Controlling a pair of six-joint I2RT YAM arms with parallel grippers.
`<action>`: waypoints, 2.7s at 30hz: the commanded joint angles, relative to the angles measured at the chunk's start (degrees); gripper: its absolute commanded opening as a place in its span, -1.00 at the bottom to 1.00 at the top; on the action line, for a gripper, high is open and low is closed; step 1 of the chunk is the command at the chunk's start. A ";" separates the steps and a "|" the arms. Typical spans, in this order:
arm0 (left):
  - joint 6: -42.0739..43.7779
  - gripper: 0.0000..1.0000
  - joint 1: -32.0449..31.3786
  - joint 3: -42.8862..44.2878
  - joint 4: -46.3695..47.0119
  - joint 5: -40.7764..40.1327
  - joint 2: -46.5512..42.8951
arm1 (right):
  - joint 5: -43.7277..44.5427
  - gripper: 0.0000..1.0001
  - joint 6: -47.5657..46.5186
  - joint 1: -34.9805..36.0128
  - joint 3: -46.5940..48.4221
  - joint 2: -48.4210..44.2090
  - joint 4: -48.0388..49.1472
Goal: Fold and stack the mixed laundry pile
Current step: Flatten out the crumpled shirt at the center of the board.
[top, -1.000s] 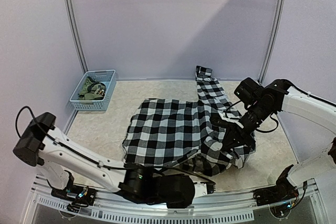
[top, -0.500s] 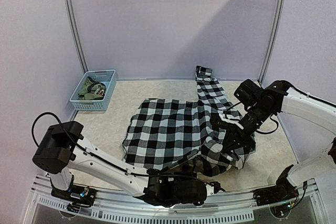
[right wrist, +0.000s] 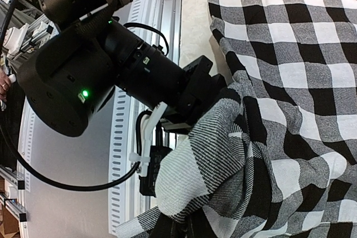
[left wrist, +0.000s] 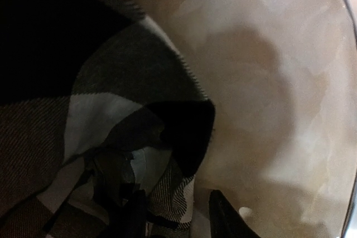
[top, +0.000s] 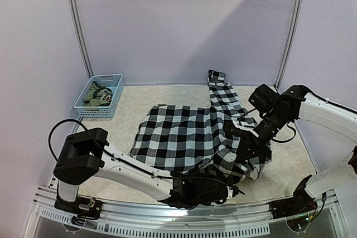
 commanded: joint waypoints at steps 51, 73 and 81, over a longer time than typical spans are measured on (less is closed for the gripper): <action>-29.01 -1.00 -11.77 -7.52 -45.06 18.01 -34.81 | 48.26 0.22 8.83 -21.57 8.47 32.72 24.37; -15.06 -0.97 -0.34 -1.68 -40.38 24.95 -25.01 | 46.96 0.16 12.79 -31.05 20.44 46.92 20.15; -16.54 -0.31 3.21 -5.45 -40.61 18.51 -33.09 | 40.42 0.18 13.36 -31.08 14.60 33.71 16.78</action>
